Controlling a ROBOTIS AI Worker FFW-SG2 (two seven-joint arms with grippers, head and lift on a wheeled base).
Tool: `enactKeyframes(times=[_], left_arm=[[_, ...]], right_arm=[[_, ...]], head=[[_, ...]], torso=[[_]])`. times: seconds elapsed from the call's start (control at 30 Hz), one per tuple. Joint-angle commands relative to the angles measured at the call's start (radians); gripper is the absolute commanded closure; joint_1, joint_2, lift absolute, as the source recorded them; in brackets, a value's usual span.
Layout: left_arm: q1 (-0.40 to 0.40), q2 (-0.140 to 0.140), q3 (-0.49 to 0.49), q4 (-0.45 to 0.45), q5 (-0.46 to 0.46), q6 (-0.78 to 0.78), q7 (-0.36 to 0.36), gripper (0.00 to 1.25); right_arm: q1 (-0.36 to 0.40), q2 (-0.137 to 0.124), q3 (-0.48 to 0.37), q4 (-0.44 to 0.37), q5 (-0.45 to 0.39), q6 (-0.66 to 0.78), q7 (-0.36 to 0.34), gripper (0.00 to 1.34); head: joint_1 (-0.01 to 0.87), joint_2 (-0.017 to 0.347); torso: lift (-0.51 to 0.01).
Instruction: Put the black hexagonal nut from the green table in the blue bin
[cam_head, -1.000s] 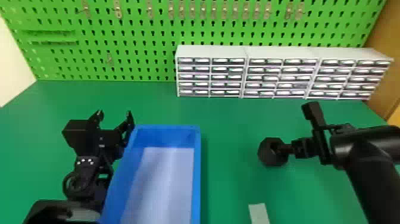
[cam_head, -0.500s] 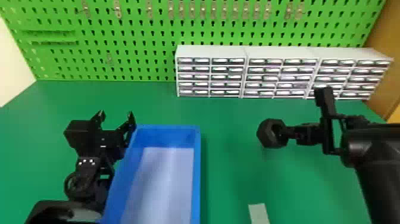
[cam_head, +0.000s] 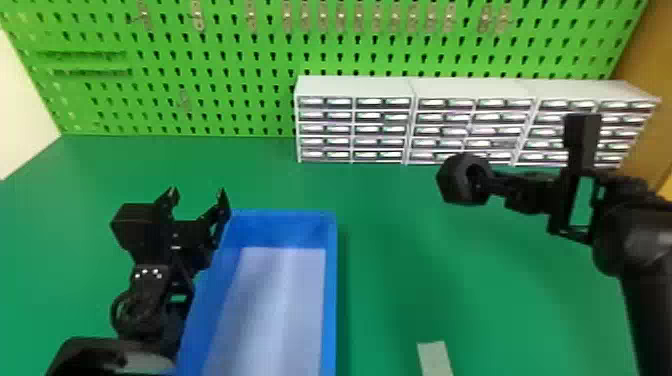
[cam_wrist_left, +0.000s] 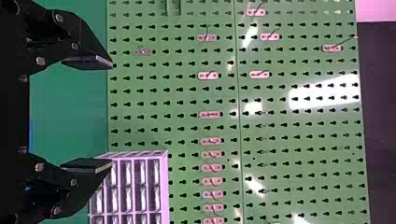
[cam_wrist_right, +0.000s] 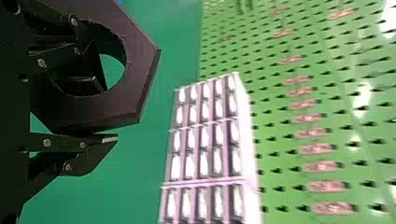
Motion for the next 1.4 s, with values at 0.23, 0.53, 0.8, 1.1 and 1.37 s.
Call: enactKeyframes(times=[0.23, 0.53, 0.8, 1.1, 1.37], left_arm=[[0.002, 0.0, -0.003, 0.0, 0.001, 0.0, 0.002, 0.5], [0.0, 0.0, 0.001, 0.0, 0.002, -0.006, 0.008, 0.5], [-0.007, 0.0, 0.018, -0.003, 0.012, -0.025, 0.02, 0.5], [-0.004, 0.0, 0.046, -0.018, 0.015, -0.026, 0.034, 0.5], [-0.001, 0.0, 0.047, -0.02, 0.015, -0.026, 0.038, 0.5]], right_arm=[[0.074, 0.011, -0.009, -0.168, -0.157, -0.085, -0.186, 0.92], [0.106, 0.008, 0.033, -0.239, -0.243, -0.049, -0.23, 0.92], [0.118, -0.004, 0.122, -0.274, -0.309, -0.022, -0.241, 0.92], [0.12, -0.012, 0.215, -0.279, -0.35, -0.012, -0.245, 0.92], [0.105, -0.024, 0.307, -0.279, -0.389, 0.012, -0.267, 0.92]], head=[[0.657, 0.057], [0.657, 0.057], [0.657, 0.057], [0.657, 0.057], [0.657, 0.057]], torso=[[-0.095], [-0.095], [-0.095], [-0.095], [-0.095]])
